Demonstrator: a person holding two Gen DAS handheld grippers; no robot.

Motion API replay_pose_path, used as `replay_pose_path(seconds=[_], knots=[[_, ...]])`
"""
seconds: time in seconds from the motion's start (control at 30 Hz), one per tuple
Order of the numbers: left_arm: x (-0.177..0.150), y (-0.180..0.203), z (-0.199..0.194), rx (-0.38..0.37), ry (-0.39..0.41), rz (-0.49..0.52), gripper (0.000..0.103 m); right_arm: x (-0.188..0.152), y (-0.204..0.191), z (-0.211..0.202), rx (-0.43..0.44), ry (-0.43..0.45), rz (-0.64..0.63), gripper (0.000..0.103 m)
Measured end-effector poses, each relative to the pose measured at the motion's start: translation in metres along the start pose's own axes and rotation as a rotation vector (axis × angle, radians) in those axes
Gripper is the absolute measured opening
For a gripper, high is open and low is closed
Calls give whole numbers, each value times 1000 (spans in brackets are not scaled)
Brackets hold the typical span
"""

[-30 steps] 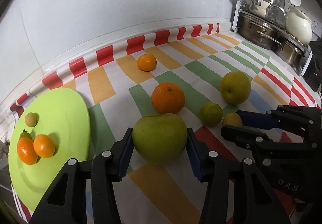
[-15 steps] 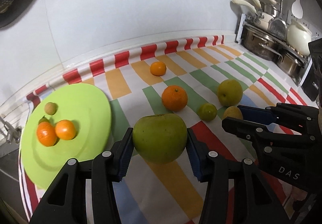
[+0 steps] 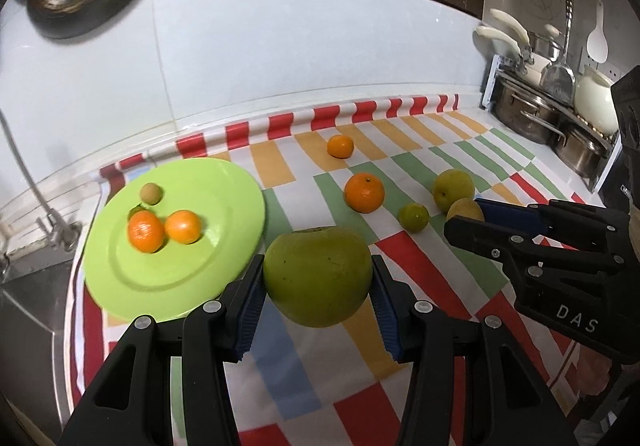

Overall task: Organize fruits
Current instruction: 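Grasp the large green apple with the left tool while the right tool grasps a small brown fruit, then carry the apple and brown fruit in both tools over the light-green plate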

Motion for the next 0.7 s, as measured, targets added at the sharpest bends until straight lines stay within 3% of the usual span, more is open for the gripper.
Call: replay_pose_path(seconds=[0.7], knots=[[-2,-14,-69,25,116,-38,49,15,-36,-43,18,86,-63,29]])
Point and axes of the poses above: each gripper's, at about its wrist camera, not at the fingertips, and z roughly the way its jaws point, y to its right, x to its top, the point moved 8 cm from there along z, roughly the way its jaws point, and after that the axes turned 15 degrees about -z, right-handed, at the moved point
